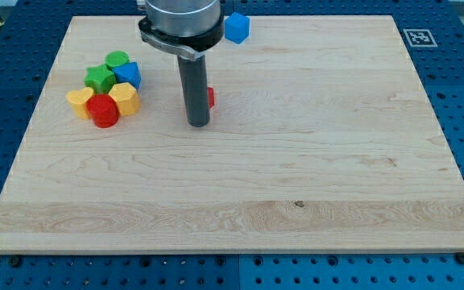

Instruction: Slide the red star closer to the yellow hexagon

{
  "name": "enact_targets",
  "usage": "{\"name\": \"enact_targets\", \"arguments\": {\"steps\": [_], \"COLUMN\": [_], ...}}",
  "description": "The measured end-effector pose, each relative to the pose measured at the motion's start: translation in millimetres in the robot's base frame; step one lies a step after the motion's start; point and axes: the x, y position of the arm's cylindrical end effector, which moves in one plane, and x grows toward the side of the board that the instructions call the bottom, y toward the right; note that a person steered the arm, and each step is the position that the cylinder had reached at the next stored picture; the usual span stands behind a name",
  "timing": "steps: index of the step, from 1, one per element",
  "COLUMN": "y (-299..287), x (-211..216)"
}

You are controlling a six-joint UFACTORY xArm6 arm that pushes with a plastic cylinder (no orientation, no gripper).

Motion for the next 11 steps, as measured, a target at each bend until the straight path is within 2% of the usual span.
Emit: {"name": "enact_targets", "arguments": {"steps": [2, 3, 5, 8, 11], "y": [16.6, 16.7, 27.3, -16.0, -50.2], "x": [-22.5, -53.8, -88.1, -69.3, -69.2]}}
